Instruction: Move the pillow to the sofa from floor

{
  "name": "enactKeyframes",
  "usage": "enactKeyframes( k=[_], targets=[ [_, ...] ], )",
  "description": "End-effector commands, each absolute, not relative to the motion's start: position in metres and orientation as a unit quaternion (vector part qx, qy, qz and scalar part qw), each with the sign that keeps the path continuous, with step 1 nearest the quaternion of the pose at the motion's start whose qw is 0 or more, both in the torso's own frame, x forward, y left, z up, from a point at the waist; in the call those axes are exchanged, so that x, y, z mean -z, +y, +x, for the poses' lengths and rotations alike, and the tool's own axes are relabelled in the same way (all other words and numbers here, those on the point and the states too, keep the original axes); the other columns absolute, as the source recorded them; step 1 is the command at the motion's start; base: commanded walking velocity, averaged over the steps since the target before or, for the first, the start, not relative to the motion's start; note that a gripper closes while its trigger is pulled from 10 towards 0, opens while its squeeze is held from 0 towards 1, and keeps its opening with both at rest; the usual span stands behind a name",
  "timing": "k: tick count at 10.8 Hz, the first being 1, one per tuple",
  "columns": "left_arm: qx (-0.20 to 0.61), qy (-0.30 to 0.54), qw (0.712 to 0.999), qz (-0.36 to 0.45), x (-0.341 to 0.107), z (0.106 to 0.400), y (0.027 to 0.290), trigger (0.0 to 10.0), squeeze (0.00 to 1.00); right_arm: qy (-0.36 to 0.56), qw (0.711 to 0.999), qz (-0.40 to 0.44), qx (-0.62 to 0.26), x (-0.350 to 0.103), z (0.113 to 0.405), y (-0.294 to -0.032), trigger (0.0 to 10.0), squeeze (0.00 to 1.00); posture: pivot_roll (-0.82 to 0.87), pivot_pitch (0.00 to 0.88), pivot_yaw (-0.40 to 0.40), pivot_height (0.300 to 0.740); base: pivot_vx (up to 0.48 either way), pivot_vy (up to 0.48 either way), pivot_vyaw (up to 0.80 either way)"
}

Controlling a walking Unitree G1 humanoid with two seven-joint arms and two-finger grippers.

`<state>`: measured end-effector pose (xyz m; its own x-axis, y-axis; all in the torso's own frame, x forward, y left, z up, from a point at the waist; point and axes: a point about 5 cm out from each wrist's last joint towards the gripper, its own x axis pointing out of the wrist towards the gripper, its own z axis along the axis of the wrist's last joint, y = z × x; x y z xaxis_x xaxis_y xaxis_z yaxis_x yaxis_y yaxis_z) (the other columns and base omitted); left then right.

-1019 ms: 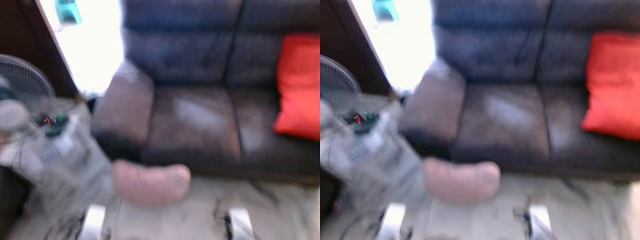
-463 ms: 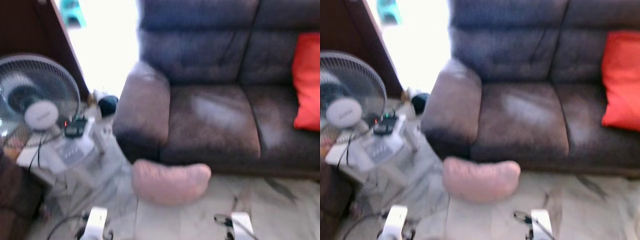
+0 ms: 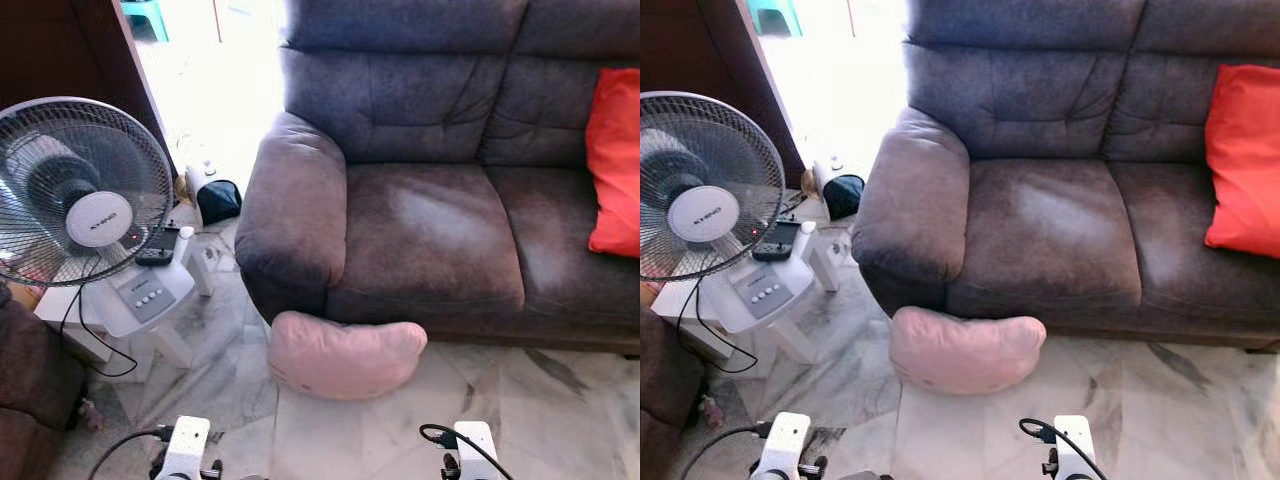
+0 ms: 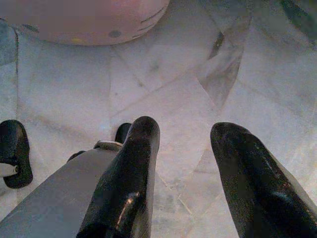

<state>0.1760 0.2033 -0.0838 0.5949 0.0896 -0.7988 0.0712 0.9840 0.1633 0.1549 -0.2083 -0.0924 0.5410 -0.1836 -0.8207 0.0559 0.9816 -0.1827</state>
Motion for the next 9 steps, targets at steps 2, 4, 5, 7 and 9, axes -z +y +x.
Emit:
enactKeyframes(
  k=[2,4,5,7,9],
  targets=[
    [0.006,0.464,0.881,0.092,0.0872,0.1693,0.2027,10.0,0.0,0.478,0.872,-0.069,0.073,0.0934,0.1512,-0.2106,10.0,0.0,0.03,0.102,-0.004,0.74,0.0,0.0,0.0],
    [0.007,0.464,0.881,0.091,0.0873,0.1695,0.2021,10.0,0.0,0.481,0.87,-0.059,0.084,0.0938,0.1501,-0.2121,10.0,0.0,0.03,0.103,-0.005,0.74,0.0,0.0,-0.39],
    [0.007,0.465,0.881,0.091,0.0873,0.1694,0.2021,10.0,0.0,0.481,0.871,-0.055,0.086,0.0937,0.1502,-0.212,10.0,0.0,0.03,0.103,-0.005,0.74,0.0,0.0,-0.79],
    [0.008,0.465,0.881,0.09,0.0875,0.1692,0.2014,10.0,0.0,0.477,0.873,-0.069,0.074,0.0929,0.1542,-0.2078,10.0,0.0,0.03,0.103,-0.008,0.74,0.0,0.0,-0.31],
    [0.008,0.466,0.88,0.089,0.088,0.1681,0.2013,10.0,0.0,0.471,0.877,-0.069,0.073,0.0916,0.1571,-0.2073,10.0,0.0,0.03,0.103,-0.007,0.74,0.0,0.0,0.0]
  ],
)
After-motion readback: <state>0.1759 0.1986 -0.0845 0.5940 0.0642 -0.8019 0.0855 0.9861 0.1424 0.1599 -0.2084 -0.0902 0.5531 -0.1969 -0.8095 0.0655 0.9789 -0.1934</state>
